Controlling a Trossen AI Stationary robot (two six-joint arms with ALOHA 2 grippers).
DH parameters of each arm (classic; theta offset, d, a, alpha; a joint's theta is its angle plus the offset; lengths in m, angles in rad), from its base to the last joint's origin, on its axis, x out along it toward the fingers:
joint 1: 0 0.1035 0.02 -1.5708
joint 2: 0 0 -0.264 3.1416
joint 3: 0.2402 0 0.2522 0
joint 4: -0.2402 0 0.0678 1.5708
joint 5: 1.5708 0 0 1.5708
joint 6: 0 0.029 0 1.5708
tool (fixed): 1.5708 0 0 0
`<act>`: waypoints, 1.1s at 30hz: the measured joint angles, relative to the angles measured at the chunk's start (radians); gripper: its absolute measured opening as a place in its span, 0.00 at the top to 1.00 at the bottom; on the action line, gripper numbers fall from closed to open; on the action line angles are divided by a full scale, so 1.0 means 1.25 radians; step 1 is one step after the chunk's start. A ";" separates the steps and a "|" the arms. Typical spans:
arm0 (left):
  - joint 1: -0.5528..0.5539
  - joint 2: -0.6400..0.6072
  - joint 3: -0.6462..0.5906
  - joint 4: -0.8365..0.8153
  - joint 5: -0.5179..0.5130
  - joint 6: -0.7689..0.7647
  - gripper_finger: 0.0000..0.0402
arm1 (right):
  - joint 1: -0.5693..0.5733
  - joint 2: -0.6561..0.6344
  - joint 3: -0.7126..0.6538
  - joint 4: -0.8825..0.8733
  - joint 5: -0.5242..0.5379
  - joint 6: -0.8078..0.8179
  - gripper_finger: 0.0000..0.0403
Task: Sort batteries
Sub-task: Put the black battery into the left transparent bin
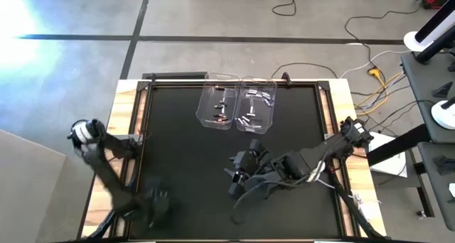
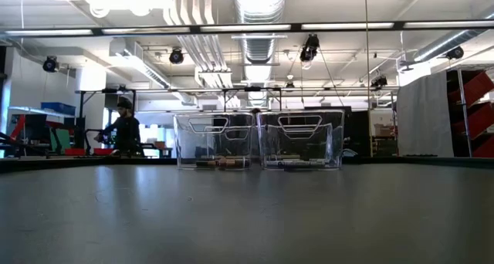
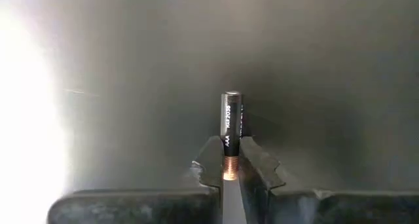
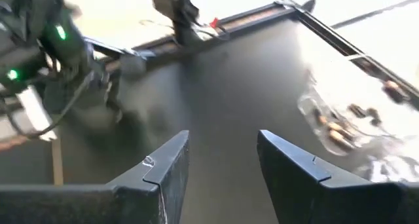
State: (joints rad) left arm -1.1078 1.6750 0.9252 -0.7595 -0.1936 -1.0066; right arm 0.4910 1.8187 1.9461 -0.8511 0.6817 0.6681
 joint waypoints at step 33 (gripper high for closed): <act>1.313 0.019 0.428 0.025 0.102 1.034 0.99 | -0.261 -0.198 -0.016 -0.357 -0.091 -0.315 0.56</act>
State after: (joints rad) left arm 0.5336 1.6993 1.4602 -0.7280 -0.0666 0.2855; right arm 0.1654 1.5706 1.9259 -1.2973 0.5682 0.2740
